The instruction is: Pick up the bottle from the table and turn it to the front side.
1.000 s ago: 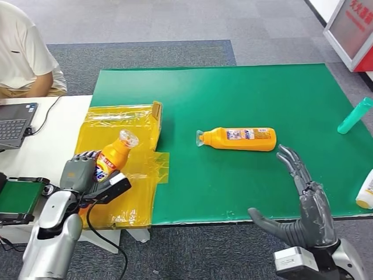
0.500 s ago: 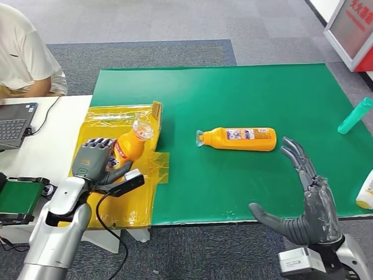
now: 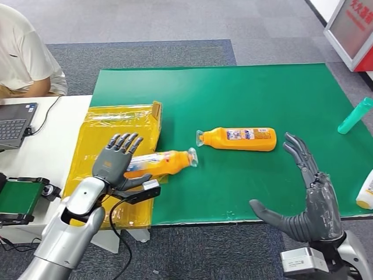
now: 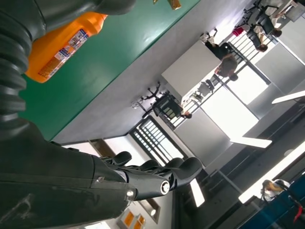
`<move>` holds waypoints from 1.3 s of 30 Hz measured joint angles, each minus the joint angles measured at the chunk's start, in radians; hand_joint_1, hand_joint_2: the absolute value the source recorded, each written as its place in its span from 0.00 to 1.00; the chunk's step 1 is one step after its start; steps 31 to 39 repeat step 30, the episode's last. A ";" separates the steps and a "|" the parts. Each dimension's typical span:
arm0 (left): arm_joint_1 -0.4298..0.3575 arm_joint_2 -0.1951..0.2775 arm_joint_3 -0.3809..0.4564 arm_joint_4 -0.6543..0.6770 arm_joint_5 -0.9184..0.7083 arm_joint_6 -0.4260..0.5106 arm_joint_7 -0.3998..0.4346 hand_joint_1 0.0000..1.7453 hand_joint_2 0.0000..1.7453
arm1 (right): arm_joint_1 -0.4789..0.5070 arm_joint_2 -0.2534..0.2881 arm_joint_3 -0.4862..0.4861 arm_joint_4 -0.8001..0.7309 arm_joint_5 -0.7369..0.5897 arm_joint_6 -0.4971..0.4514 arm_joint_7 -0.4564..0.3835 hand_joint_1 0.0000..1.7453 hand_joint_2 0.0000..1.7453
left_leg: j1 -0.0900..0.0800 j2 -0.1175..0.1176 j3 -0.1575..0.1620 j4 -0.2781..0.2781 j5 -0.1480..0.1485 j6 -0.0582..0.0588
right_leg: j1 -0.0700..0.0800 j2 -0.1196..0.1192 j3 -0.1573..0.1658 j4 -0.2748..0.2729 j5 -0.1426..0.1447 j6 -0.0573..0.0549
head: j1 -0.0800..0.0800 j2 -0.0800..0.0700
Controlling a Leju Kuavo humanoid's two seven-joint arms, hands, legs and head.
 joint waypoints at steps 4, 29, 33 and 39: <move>0.000 -0.006 -0.002 0.008 0.000 0.000 0.000 0.00 0.00 | 0.000 0.000 0.000 0.000 0.000 -0.001 0.000 0.00 1.00 | 0.000 0.000 0.000 0.000 0.000 0.000 | 0.000 0.000 0.000 0.000 0.000 0.000 | 0.000 0.000; 0.057 -0.159 0.175 -0.183 0.566 -0.113 -0.075 0.00 0.00 | 0.020 0.011 -0.001 -0.024 0.029 -0.004 0.021 0.00 1.00 | 0.000 0.000 -0.001 0.000 0.000 0.000 | 0.000 0.000 0.000 0.000 0.000 0.000 | 0.000 0.000; 0.059 -0.165 0.183 -0.194 0.596 -0.122 -0.075 0.00 0.00 | 0.020 0.011 -0.001 -0.025 0.030 -0.003 0.023 0.00 1.00 | 0.000 0.000 -0.001 0.000 0.000 0.000 | 0.000 0.000 0.000 0.000 0.000 0.000 | 0.000 0.000; 0.059 -0.165 0.183 -0.194 0.596 -0.122 -0.075 0.00 0.00 | 0.020 0.011 -0.001 -0.025 0.030 -0.003 0.023 0.00 1.00 | 0.000 0.000 -0.001 0.000 0.000 0.000 | 0.000 0.000 0.000 0.000 0.000 0.000 | 0.000 0.000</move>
